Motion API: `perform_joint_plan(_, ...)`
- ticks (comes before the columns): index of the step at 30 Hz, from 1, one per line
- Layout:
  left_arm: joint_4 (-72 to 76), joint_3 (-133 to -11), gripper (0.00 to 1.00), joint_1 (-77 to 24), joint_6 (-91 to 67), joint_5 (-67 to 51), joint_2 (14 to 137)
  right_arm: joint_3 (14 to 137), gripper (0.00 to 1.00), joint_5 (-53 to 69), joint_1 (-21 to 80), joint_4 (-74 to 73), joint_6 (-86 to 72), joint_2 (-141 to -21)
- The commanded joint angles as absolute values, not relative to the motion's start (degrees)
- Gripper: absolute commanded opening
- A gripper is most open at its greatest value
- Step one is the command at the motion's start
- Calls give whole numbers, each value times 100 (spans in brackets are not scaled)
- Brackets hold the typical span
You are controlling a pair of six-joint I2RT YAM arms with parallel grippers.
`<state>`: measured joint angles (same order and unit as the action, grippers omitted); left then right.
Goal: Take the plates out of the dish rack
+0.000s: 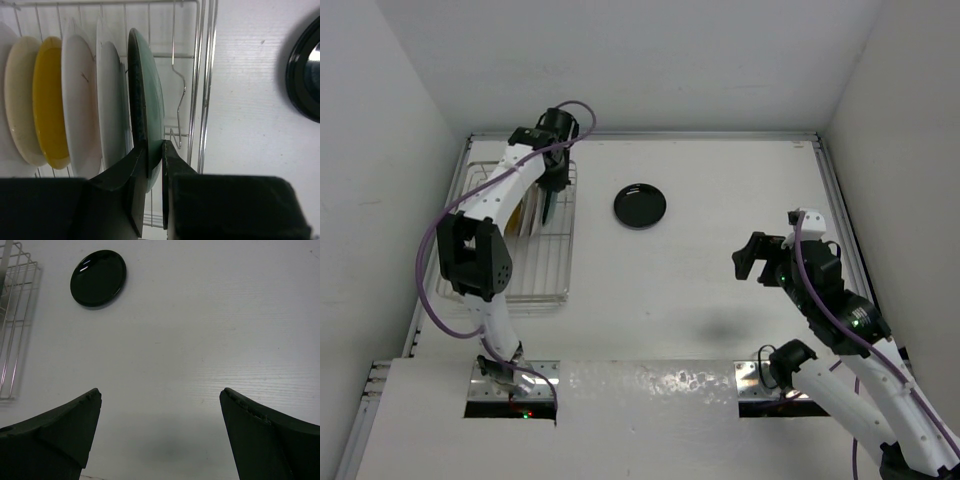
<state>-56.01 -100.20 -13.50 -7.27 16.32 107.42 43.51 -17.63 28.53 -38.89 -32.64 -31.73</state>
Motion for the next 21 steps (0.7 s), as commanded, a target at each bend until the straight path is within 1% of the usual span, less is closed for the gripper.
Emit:
perform_joint_plan(1, -5625, -10739, 0, -1301, -642, 1785, 10784, 4342, 99, -1679, 2839, -3577, -3349, -3190)
perform_joint_plan(11, -6038, -11724, 0, -1318, -633, 748, 10767, 4570, 99, -1872, 2839, -3770, -3305, -3155)
perform_joint_plan(18, -6223, -12787, 0, -1599, -650, 738, 10872, 4755, 99, -2039, 2839, -3911, -3340, -3199)
perform_joint_plan(21, -6135, -13104, 0, -1915, -528, 1124, 11021, 4790, 99, -2065, 2839, -3964, -3357, -3199)
